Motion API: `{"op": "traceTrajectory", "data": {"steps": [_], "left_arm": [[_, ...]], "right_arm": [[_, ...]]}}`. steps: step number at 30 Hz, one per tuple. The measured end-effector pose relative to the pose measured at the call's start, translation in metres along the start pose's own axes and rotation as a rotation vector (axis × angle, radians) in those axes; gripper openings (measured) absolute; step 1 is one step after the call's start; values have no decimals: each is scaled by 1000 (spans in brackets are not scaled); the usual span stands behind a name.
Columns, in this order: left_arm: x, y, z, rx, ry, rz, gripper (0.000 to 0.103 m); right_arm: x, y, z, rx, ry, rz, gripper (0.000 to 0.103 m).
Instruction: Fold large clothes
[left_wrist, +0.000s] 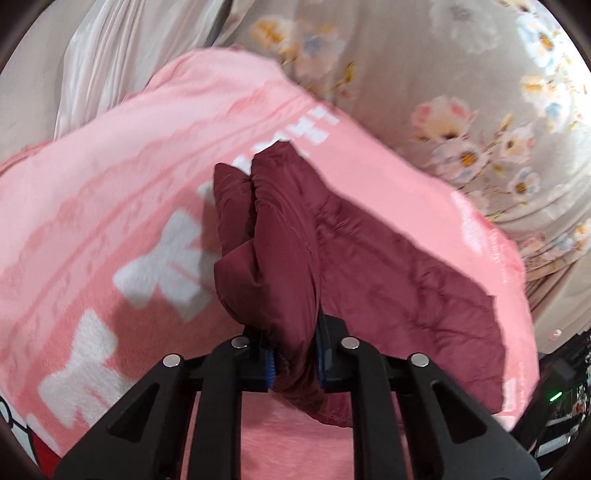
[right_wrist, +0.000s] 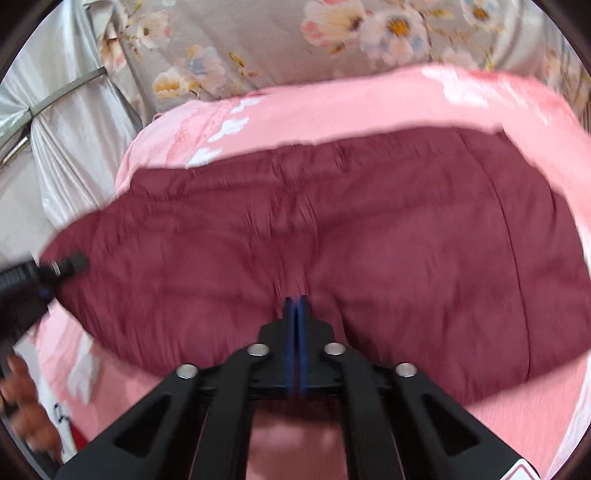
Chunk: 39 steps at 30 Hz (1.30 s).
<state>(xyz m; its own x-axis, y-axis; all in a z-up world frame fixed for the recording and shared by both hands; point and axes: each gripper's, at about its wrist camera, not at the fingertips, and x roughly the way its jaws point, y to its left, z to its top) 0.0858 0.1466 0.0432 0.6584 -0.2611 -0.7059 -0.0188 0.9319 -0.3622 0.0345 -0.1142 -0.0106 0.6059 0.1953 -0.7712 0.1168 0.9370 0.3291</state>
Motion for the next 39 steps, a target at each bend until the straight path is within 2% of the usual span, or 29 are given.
{"op": "traceTrajectory", "data": {"steps": [7, 12, 15, 17, 21, 25, 29, 33, 36, 37, 38, 39], "left_arm": [[-40, -51, 7, 117, -68, -97, 11], [-54, -108, 0, 237, -78, -183, 11], [-54, -151, -8, 328, -59, -237, 11], [-49, -179, -14, 390, -49, -254, 11], [-26, -234, -36, 484, 10, -289, 11], [9, -278, -66, 556, 93, -292, 11], [53, -307, -100, 602, 209, -270, 11], [85, -317, -129, 630, 278, -224, 11], [87, -315, -138, 627, 310, -217, 16], [82, -314, -135, 614, 327, -244, 24], [77, -314, -130, 599, 340, -275, 34], [64, -311, -121, 569, 344, -329, 39]], "right_arm": [[18, 1, -10, 2, 19, 19, 0], [27, -2, -6, 16, 16, 59, 0], [13, -13, -6, 55, 31, 89, 0], [-10, -27, -9, 92, 5, 110, 0], [-56, -57, -14, 95, -63, 19, 0], [-89, -98, -25, 136, -85, -77, 0], [-107, -134, -40, 194, -90, -137, 0], [-112, -152, -49, 222, -87, -189, 0], [-118, -159, -51, 225, -99, -220, 0], [-123, -161, -50, 222, -112, -232, 0], [-127, -161, -48, 219, -122, -236, 5], [-131, -163, -45, 216, -131, -238, 10]]}}
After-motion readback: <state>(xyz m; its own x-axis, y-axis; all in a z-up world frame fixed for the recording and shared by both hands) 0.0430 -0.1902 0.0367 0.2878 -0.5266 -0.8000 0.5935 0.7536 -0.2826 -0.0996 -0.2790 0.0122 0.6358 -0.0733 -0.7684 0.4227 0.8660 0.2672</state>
